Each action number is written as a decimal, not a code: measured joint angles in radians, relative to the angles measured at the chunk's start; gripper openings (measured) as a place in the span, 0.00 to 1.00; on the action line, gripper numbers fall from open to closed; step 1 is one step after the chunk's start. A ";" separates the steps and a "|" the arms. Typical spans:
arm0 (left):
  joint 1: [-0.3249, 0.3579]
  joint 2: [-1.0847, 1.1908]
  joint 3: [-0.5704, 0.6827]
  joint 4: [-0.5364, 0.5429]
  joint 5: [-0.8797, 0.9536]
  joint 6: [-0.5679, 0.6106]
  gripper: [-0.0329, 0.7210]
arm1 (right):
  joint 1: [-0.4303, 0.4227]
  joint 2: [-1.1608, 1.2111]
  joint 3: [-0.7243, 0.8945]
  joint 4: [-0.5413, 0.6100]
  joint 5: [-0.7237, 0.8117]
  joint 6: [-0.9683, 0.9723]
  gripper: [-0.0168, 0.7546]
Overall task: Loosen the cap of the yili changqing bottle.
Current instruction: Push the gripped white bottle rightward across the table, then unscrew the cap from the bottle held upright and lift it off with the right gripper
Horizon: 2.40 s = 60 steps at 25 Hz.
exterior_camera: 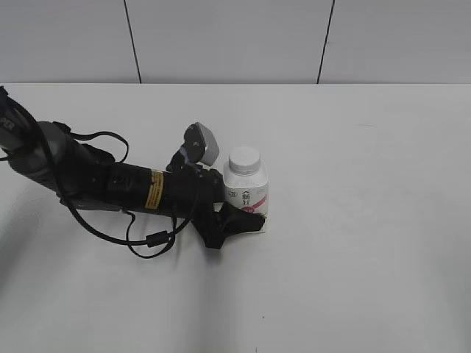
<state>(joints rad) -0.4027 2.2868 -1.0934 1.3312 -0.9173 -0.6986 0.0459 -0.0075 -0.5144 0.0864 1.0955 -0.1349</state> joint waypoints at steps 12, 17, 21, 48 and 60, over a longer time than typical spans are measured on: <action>-0.001 0.001 0.000 -0.020 0.002 0.000 0.61 | 0.000 0.000 0.000 0.000 0.000 0.000 0.74; -0.001 0.001 0.000 -0.034 0.006 0.000 0.61 | 0.000 0.000 0.000 0.000 0.000 0.000 0.74; -0.001 0.001 0.000 -0.034 0.007 0.000 0.61 | 0.000 0.000 0.000 0.000 0.000 0.000 0.74; 0.016 0.002 0.001 -0.017 -0.070 0.049 0.69 | 0.000 0.000 0.000 0.000 0.000 0.000 0.74; 0.080 0.013 0.003 0.029 -0.206 0.061 0.78 | 0.000 0.000 0.000 0.000 0.000 0.000 0.74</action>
<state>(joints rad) -0.3226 2.3003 -1.0903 1.3605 -1.1230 -0.6373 0.0459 -0.0075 -0.5144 0.0864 1.0955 -0.1349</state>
